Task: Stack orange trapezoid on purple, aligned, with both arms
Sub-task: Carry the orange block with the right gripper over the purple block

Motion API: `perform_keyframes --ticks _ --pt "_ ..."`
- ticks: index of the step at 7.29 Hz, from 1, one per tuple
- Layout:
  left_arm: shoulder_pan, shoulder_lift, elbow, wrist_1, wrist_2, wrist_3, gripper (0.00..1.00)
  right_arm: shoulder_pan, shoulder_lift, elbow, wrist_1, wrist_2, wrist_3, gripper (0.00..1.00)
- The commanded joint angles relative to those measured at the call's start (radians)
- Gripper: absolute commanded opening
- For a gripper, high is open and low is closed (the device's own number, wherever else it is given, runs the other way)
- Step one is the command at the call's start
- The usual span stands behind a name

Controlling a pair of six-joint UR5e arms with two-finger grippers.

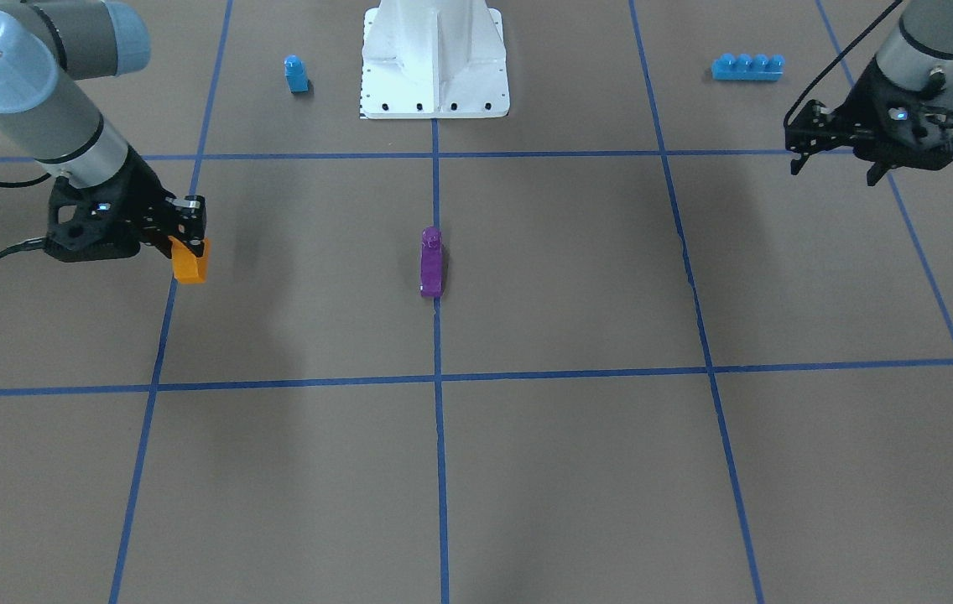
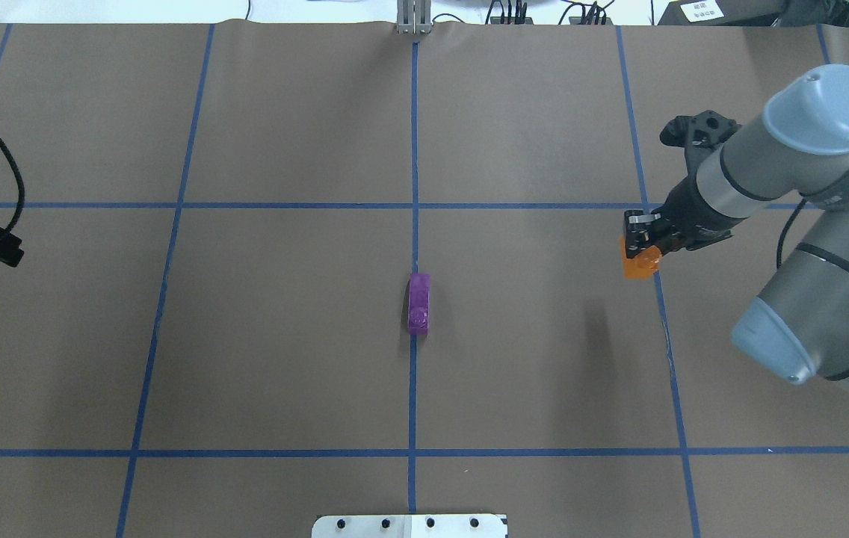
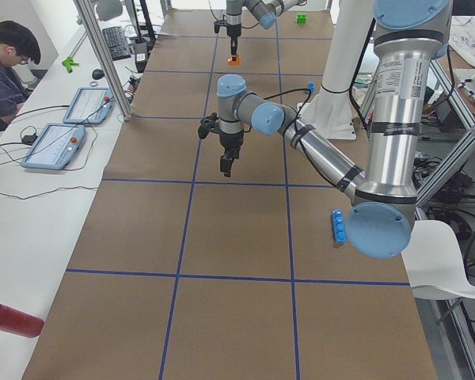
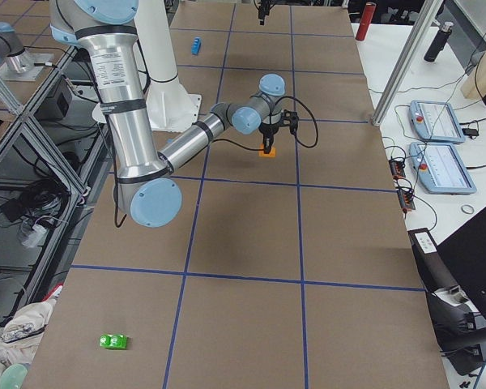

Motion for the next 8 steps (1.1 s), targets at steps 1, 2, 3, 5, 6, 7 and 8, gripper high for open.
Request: perform_keyframes --ticks 1,2,3,5,6,7,8 --pt "-0.146 0.090 0.006 -0.003 -0.149 0.064 1.00 -0.145 0.185 -0.024 -0.077 -0.102 0.191 0.00" --pt "-0.147 0.090 0.005 -0.004 -0.149 0.056 1.00 -0.200 0.270 -0.084 -0.090 -0.150 0.237 0.00" --pt "-0.147 0.088 0.006 -0.005 -0.148 0.055 1.00 -0.236 0.359 -0.160 -0.091 -0.182 0.300 0.00" --pt "-0.144 0.081 0.011 -0.005 -0.148 0.012 1.00 -0.291 0.432 -0.234 -0.092 -0.241 0.359 0.00" --pt "-0.142 0.079 0.009 -0.005 -0.149 0.010 1.00 -0.294 0.432 -0.239 -0.092 -0.250 0.359 0.00" --pt "-0.142 0.079 0.008 -0.005 -0.149 0.009 1.00 -0.299 0.437 -0.245 -0.092 -0.253 0.359 0.00" --pt "-0.144 0.079 0.008 -0.005 -0.149 0.000 1.00 -0.304 0.446 -0.251 -0.092 -0.259 0.359 0.00"
